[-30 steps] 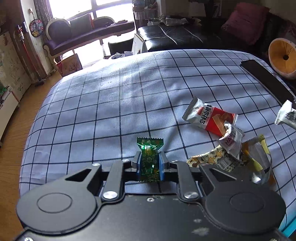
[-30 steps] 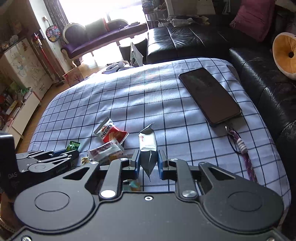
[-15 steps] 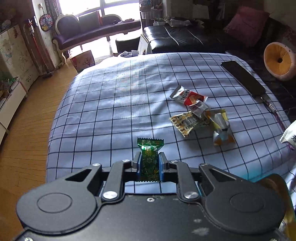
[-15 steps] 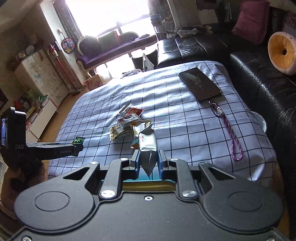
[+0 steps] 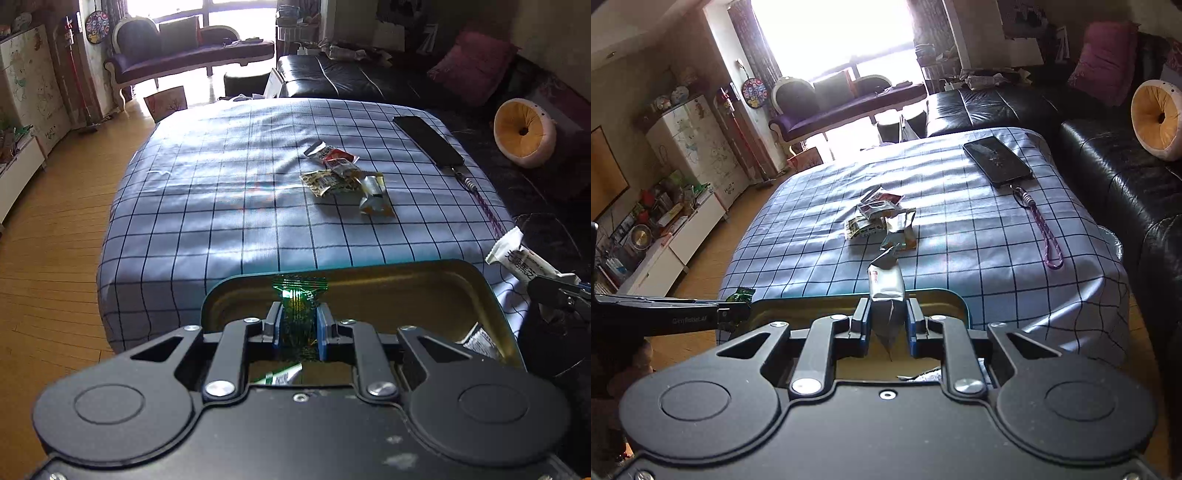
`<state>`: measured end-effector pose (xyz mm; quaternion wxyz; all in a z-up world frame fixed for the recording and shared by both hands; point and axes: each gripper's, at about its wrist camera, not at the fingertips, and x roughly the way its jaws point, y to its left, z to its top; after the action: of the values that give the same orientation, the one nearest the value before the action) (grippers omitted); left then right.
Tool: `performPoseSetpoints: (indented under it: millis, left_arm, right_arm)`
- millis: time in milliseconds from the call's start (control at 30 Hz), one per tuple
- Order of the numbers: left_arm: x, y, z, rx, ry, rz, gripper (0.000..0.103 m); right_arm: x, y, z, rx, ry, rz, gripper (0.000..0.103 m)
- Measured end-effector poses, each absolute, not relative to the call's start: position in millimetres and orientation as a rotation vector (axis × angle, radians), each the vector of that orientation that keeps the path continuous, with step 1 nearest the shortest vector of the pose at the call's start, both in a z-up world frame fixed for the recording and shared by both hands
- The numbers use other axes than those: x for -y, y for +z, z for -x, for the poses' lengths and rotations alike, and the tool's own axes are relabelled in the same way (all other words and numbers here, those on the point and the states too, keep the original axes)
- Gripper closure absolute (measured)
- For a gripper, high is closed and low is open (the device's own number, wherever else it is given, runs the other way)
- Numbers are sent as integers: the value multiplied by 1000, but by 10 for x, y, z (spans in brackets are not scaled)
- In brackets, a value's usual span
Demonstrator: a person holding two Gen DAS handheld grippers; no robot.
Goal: Organize snacks
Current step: 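Carry both snacks over the tray and open the left tool to drop the green candy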
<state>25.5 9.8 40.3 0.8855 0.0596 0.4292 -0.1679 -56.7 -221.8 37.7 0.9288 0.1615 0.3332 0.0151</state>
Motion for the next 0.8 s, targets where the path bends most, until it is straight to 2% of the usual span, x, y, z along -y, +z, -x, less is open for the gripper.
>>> performPoseSetpoints:
  millis: [400,800]
  left_arm:
    - [-306,149,257,-971,-309,-114,85]
    - [-166,151,-246,-916,-245,-136,85]
  right_arm:
    - [2218,191,596,-745,33,-363,75]
    - [2212,130,566,-775,34,-367,75]
